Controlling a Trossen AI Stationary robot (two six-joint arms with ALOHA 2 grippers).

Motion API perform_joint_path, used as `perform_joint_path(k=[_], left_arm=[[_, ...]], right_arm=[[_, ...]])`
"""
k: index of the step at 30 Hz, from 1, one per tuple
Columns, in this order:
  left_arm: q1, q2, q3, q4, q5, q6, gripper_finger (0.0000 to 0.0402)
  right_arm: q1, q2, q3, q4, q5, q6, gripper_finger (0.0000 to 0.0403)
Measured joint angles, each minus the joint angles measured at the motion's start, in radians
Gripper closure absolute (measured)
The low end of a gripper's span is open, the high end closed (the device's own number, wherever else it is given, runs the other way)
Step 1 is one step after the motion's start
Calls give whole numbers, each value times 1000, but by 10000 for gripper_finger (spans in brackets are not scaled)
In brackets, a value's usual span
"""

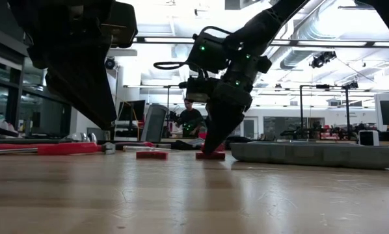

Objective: Prefit tool cases
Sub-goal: Put the orange screwdriver bit set into the gray tool box

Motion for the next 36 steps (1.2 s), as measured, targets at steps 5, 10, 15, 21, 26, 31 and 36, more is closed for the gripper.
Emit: perform_joint_path(k=[5,10,15,21,26,31,36], left_arm=[[0,0,0,0,0,0,243],[0,0,0,0,1,-5,243],[0,0,0,0,0,-17,243],[-4,0,0,0,-1,-17,243],[-4,0,0,0,-1,-17,243],[-4,0,0,-1,-3,-17,243],[-4,0,0,-1,-3,-17,243]], right_arm=[[12,4,-2,-15,15,-21,180],[33,4,-2,-16,38,-9,180],[66,3,-2,-16,106,0,183],[80,3,-2,-32,128,16,220],[80,2,-2,-49,127,21,272],[80,1,-2,-54,119,44,328],[80,0,-2,-48,126,84,328]])
